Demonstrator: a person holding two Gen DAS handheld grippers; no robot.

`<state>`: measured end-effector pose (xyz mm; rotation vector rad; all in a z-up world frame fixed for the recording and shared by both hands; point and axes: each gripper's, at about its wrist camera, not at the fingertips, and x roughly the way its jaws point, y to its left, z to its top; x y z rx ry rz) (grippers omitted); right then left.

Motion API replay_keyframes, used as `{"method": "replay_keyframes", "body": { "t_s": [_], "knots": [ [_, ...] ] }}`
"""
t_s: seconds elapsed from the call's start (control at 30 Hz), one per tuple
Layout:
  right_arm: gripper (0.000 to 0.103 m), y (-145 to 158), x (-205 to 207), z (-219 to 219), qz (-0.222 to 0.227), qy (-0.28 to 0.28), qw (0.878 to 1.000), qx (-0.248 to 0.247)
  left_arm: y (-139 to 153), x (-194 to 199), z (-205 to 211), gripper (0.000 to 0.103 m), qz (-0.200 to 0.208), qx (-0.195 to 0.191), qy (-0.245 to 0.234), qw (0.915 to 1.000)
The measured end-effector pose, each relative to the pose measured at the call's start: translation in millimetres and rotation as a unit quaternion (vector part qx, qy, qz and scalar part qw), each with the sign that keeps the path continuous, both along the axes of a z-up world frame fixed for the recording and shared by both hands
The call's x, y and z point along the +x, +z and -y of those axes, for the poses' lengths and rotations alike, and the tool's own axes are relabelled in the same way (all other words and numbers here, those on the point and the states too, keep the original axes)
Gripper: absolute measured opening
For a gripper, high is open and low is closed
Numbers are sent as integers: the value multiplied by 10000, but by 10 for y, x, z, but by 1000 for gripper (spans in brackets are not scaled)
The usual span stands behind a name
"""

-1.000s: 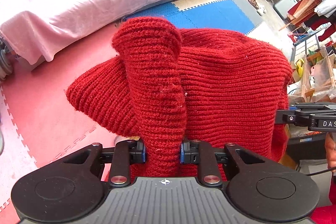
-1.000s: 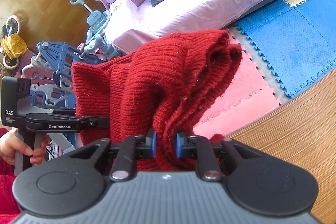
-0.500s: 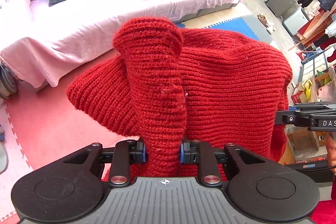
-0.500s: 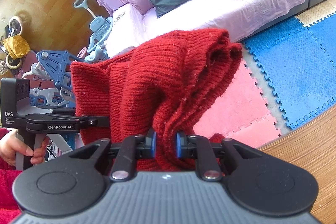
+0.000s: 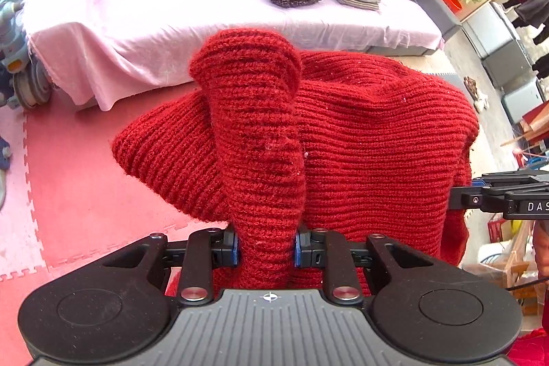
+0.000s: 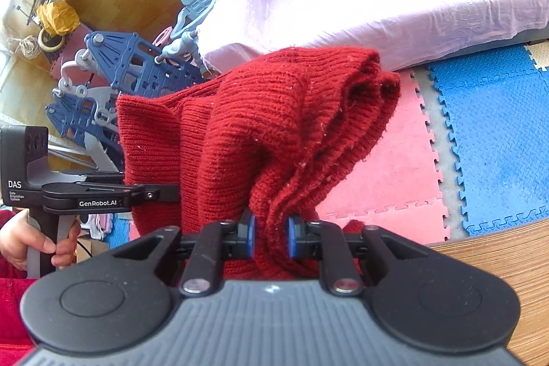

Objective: Fold clothes
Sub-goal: 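Carry the folded sweater with both tools toward the pink sofa bed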

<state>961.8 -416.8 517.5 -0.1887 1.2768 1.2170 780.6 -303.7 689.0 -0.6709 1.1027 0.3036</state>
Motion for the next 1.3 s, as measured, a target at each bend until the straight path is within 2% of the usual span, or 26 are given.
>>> {"method": "replay_keyframes", "body": {
  "t_s": [0.4,0.67,0.83,0.97,1.3],
  "knots": [
    [18,77,427,260,-5,684,9977,-2,-29,15,731,26,-22,79,699,9975],
    [18,95,597,233,-76,839,9964,84,12,48,782,26,-73,40,917,9958],
    [18,40,752,87,-135,818,9965,74,-36,233,581,26,-134,6,891,9959],
    [18,15,902,-149,-116,752,9971,91,-112,475,241,26,-104,-18,797,9968],
    [18,33,1392,-1125,-80,479,9988,4,-162,1201,-954,26,9,-21,551,9985]
  ]
}}
